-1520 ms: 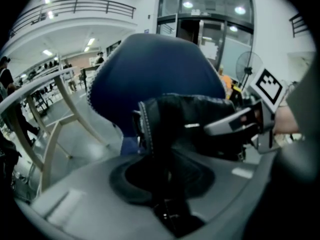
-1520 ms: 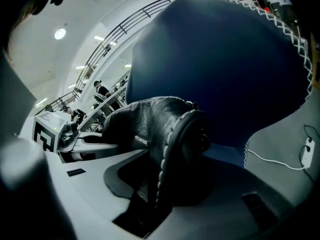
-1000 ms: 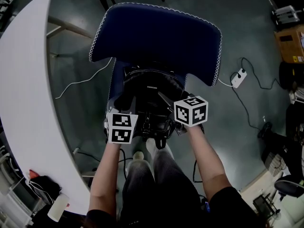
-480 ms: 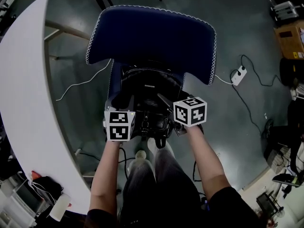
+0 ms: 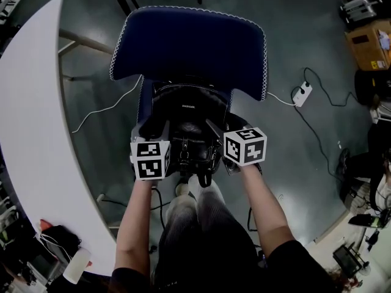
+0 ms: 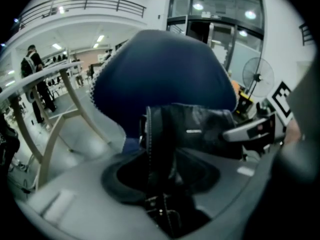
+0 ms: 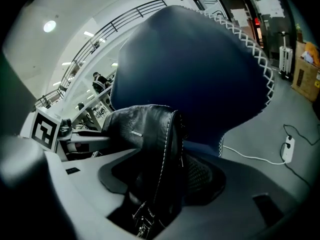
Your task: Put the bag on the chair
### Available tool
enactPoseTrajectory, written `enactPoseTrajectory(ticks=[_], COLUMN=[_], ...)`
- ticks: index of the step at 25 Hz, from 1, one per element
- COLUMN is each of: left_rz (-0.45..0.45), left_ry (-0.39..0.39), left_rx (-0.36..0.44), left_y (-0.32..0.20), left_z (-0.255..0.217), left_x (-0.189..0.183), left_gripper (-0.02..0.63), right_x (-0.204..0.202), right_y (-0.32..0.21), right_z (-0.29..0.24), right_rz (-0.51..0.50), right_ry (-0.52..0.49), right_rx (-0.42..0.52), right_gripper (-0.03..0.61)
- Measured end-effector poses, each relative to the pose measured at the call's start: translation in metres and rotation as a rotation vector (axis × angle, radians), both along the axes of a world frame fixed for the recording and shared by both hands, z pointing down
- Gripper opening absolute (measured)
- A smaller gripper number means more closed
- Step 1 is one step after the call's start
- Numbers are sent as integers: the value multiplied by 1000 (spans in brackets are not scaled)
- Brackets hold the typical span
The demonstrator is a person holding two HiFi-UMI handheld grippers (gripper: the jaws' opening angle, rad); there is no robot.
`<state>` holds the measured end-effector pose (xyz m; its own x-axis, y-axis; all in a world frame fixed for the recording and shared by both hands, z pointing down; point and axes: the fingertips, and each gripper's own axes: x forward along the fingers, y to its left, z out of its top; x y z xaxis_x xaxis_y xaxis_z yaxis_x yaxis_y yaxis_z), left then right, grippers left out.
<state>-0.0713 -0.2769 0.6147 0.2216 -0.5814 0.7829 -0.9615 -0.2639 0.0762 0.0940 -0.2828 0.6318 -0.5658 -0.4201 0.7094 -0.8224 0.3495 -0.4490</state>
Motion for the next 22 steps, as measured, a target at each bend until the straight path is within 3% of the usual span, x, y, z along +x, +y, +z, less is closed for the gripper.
enactPoseTrajectory(ticks=[13, 22], left_rz=[-22, -46], left_ry=[23, 68], left_rx=[49, 86], left_y=[32, 51], left_z=[-35, -71], left_x=[-8, -20], left_gripper=[187, 83], right_x=[20, 19], right_y=[36, 49], right_z=[-36, -79], right_rz=[82, 123], right_ry=[62, 78], right_rx=[64, 136], right_gripper=[239, 160])
